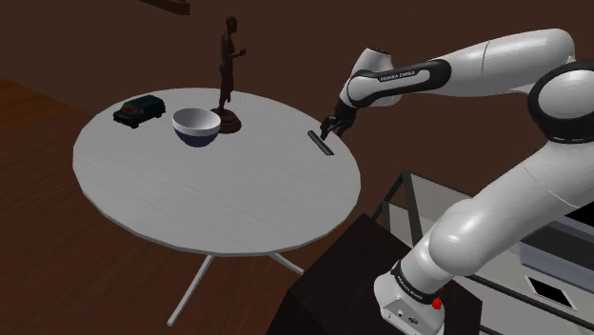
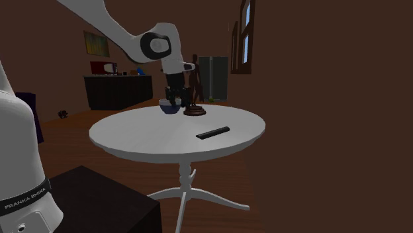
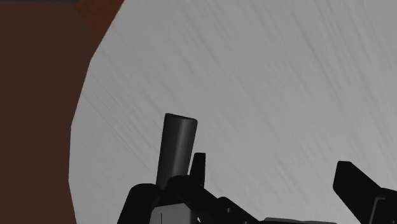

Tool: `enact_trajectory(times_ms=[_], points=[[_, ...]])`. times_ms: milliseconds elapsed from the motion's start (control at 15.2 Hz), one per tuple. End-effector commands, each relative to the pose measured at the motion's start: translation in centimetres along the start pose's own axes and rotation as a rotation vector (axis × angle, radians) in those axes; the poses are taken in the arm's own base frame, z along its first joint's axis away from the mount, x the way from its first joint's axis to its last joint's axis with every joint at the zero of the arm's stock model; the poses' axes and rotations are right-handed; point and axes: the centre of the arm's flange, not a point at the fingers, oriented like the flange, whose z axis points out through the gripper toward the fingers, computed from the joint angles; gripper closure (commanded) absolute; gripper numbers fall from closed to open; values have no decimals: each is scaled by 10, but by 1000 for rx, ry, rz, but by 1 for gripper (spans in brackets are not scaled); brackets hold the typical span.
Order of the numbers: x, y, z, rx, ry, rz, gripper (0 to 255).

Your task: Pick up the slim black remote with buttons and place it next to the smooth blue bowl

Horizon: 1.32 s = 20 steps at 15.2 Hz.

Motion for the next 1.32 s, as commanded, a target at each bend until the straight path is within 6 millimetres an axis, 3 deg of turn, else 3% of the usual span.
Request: enact_trajectory(times_ms=[0, 726, 1254], points=[[13, 11, 14, -6, 11, 26, 0], [93, 88, 96, -36, 63, 169, 0], [96, 90, 136, -37, 64, 170, 0]])
